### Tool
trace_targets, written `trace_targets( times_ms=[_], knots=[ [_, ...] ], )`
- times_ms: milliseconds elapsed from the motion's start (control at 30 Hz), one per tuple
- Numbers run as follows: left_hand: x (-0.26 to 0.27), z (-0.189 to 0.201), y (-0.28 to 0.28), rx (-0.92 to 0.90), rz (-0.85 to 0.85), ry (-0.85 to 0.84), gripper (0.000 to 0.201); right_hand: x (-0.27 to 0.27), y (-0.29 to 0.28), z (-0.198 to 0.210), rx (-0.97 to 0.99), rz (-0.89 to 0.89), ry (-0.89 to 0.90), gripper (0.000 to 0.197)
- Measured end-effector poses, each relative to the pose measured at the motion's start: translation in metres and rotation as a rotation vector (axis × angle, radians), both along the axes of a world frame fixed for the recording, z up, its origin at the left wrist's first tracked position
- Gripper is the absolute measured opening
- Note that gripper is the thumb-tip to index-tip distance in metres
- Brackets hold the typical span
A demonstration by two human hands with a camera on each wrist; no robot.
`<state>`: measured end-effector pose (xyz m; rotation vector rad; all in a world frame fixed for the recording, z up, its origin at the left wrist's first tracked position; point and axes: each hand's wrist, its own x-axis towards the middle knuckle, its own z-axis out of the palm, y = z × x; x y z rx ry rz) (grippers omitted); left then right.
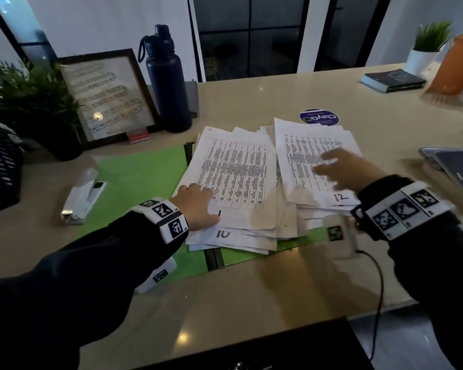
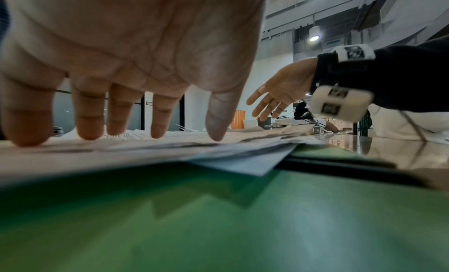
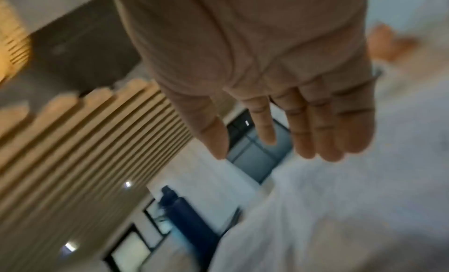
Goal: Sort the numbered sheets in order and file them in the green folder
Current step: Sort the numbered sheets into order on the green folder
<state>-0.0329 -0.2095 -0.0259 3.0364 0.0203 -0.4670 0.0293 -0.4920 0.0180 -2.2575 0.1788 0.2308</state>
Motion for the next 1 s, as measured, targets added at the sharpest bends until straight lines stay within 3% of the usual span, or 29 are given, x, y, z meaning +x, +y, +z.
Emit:
trace_targets(
  times_ms=[67,100,200,300,567,733,867,933,1000],
  knots=[
    [0.001,-0.003,0.001,-0.014,-0.032,0.030,0.073,-0.012,0.027,-0.005,0.171,0.123,0.221,0.011],
    [0.001,-0.004,0.001,-0.019,-0.030,0.040,0.075,-0.016,0.037,-0.009,0.144,0.154,0.252,0.008],
    [0.003,-0.002,0.003,-0.042,0.093,-0.029,0.073,-0.018,0.053,-0.022,-0.055,0.183,0.174,0.027],
    [0.011,0.001,0.012,-0.074,0.255,-0.089,0.066,-0.020,0.058,-0.022,-0.095,0.201,0.172,0.030],
    [0.019,0.008,0.027,-0.192,0.354,-0.090,0.051,-0.031,0.072,-0.030,-0.015,0.310,0.218,0.028],
    [0.012,0.014,0.020,-0.346,0.316,-0.314,0.041,-0.029,0.082,-0.033,0.005,0.359,0.193,0.036],
    [0.009,0.019,0.018,-0.479,0.467,-0.501,0.033,-0.027,0.084,-0.032,0.018,0.360,0.146,0.049],
    [0.010,0.021,0.019,-0.501,0.538,-0.537,0.032,-0.028,0.082,-0.032,0.091,0.341,0.128,0.051],
    [0.011,0.023,0.020,-0.405,0.533,-0.457,0.029,-0.029,0.080,-0.033,0.221,0.325,0.140,0.043]
  ],
)
